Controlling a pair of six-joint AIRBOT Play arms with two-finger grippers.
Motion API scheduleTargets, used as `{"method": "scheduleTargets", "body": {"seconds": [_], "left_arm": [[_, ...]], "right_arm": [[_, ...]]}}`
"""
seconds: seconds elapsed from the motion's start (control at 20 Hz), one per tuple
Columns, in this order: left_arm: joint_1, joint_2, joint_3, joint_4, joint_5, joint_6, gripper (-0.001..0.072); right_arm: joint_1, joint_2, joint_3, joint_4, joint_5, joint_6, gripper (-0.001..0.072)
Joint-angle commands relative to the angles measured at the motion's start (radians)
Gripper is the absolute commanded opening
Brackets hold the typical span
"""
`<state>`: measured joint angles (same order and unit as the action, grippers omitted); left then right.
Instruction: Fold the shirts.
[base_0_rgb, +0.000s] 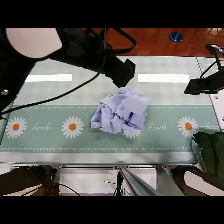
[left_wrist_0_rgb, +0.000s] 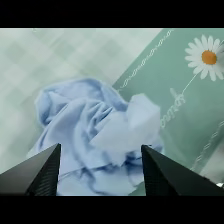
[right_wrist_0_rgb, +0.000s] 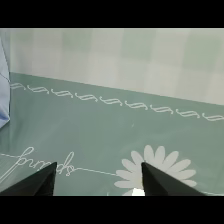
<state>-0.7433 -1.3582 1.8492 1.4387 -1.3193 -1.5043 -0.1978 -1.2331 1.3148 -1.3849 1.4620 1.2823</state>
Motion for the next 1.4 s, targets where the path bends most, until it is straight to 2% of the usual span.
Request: {"method": "scheduleTargets", "body": {"seconds": [0.0,0.1,0.15,0.3,0.45,0.7,0.75,0.8,0.95,1.35], "left_arm": [[0.098,0.032,-0.002,0.164,-0.205,0.008,0.0595],[0.229,0.055,-0.03,0.165,-0.31,0.019,0.0594],[0.296,0.075,-0.072,0.137,-0.318,0.019,0.0594],[0.491,0.163,-0.327,-0.031,-0.275,0.053,0.0594],[0.606,0.235,-0.661,-0.219,-0.162,0.082,0.0596],[0.631,0.222,-1.061,-0.507,0.077,0.136,0.0618],[0.631,0.216,-1.107,-0.535,0.117,0.135,0.0701],[0.631,0.208,-1.138,-0.546,0.142,0.135,0.072],[0.631,0.144,-1.165,-0.599,0.179,0.169,0.072],[0.607,-0.113,-1.165,-0.96,0.265,0.367,0.072]], "right_arm": [[0.0,0.001,0.001,-0.005,0.05,-0.009,0.0597],[0.0,0.001,0.001,-0.005,0.056,-0.009,0.0596],[0.0,0.001,0.001,-0.005,0.059,-0.009,0.0596],[0.0,0.001,0.001,-0.007,0.057,-0.009,0.0597],[0.0,0.001,0.001,-0.006,0.056,-0.009,0.0597],[0.0,0.001,0.001,-0.007,0.049,-0.012,0.0596],[0.0,0.001,0.001,-0.008,0.049,-0.013,0.0597],[0.0,0.001,0.001,-0.009,0.048,-0.014,0.0597],[0.0,0.001,0.001,-0.008,0.039,-0.023,0.0596],[0.0,0.001,0.001,-0.008,0.039,-0.036,0.0597]]}}
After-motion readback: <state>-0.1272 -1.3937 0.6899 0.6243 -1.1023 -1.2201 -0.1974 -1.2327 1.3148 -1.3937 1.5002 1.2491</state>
